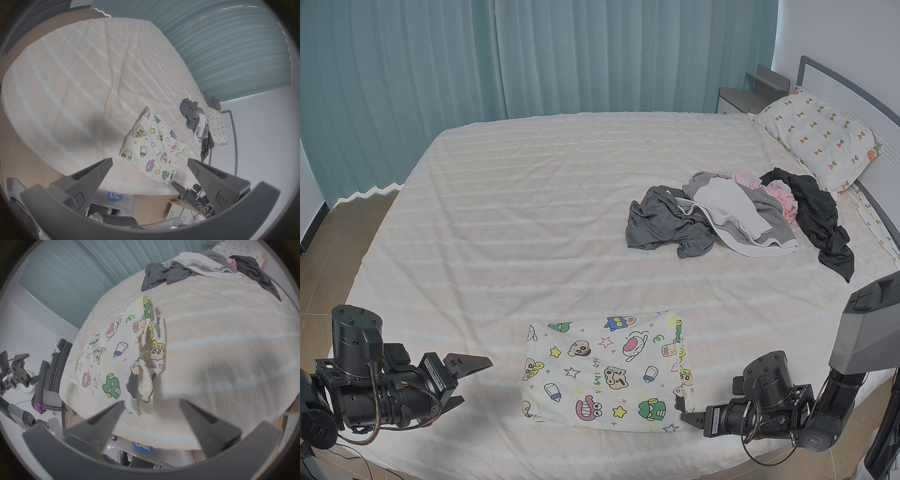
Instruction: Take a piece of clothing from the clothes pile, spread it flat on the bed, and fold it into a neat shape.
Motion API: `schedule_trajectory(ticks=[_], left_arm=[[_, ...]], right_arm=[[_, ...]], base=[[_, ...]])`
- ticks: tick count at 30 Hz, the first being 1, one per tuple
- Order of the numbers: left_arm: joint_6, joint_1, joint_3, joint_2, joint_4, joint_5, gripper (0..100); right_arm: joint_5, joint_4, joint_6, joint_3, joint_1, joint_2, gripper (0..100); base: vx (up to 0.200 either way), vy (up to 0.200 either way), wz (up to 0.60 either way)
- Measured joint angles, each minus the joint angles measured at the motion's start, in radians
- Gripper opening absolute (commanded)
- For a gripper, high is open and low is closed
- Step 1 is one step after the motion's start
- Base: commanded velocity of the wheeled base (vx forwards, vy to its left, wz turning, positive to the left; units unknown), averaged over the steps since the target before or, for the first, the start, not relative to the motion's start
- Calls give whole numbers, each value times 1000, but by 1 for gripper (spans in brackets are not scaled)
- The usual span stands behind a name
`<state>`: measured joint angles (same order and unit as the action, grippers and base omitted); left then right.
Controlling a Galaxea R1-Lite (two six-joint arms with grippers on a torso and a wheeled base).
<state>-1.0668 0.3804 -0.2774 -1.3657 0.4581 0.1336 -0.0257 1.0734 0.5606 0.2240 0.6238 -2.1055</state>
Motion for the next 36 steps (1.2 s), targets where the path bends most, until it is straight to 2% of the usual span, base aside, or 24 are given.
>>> schedule_trajectory(ticks=[10, 18, 26, 36], left_arm=[[-1, 0, 5, -11, 25, 0, 100], [-1, 0, 16, -19, 44, 0, 100], [0, 0, 21, -23, 50, 1, 100], [0, 0, 35, -50, 108, 0, 100]], right_arm=[[14, 64, 4, 16, -36, 96, 100], [76, -66, 9, 273, -96, 92, 100], [102, -163, 13, 519, -125, -36, 100], [108, -184, 13, 652, -135, -157, 100]], base=[[0, 0, 0], [0, 0, 0], [0, 0, 0], [0, 0, 0]])
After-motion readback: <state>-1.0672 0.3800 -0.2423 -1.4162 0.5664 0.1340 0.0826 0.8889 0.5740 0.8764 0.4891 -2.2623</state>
